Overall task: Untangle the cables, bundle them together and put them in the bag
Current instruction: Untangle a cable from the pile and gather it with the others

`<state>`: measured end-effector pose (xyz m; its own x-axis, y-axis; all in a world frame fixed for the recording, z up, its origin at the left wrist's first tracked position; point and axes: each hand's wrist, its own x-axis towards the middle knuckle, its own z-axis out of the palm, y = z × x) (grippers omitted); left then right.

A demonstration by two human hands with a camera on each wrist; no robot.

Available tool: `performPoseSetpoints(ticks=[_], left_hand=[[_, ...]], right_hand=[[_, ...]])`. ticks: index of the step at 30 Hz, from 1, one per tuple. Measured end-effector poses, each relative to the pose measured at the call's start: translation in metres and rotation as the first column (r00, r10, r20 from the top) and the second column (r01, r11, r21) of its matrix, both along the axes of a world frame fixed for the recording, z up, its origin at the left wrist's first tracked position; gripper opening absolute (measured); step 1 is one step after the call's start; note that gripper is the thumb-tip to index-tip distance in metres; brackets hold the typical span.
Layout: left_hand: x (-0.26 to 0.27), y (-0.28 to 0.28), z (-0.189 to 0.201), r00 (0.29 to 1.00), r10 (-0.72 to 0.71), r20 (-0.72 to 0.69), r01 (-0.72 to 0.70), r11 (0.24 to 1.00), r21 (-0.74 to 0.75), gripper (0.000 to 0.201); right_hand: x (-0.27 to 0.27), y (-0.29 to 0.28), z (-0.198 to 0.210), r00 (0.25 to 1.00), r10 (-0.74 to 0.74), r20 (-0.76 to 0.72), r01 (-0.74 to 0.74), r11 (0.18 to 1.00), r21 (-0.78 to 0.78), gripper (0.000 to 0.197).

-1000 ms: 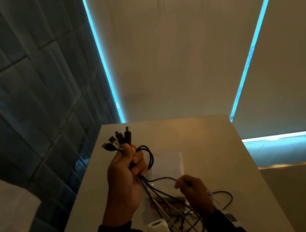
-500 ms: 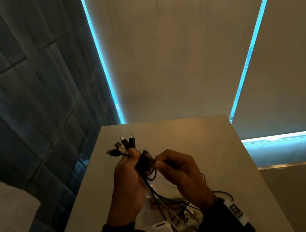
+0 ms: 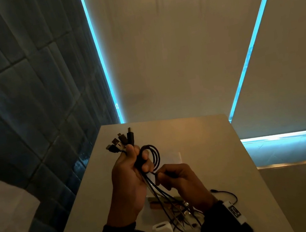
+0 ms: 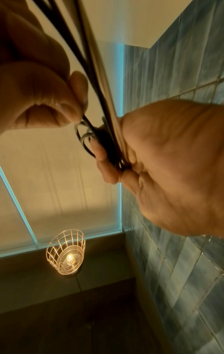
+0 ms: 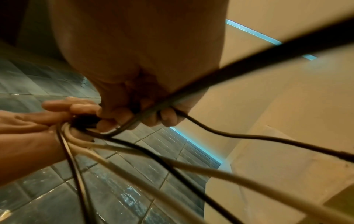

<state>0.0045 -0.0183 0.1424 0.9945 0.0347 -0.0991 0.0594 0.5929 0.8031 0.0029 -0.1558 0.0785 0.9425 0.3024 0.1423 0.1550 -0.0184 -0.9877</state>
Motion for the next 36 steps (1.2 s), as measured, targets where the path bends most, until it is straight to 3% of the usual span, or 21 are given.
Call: performPoseSetpoints(ticks=[9,20,31,36], left_hand=[[0.001,0.000,0.003,0.997,-0.025,0.070,0.026,1.000,-0.006,0.026],[0.000,0.002,0.003,0.997,-0.031,0.070,0.034,0.998,-0.045,0.026],[0.001,0.005,0.001,0.998,0.012,0.059,-0.009,0.999,-0.048,0.027],[0.001,0.010,0.005,0.996,0.039,0.083,-0.037,0.999,-0.025,0.028]], right_hand=[[0.010,-0.011,-0.050,0.993,-0.109,-0.036,0.104,0.987,-0.123,0.027],[0.017,-0.013,-0.086,0.978,-0.187,-0.094,0.172,0.974,-0.145,0.028],[0.019,-0.015,-0.104,0.961,-0.247,-0.124,0.212,0.947,-0.240,0.033],[0.014,-0.035,-0.109,0.931,-0.356,-0.084,0.319,0.902,-0.290,0.030]])
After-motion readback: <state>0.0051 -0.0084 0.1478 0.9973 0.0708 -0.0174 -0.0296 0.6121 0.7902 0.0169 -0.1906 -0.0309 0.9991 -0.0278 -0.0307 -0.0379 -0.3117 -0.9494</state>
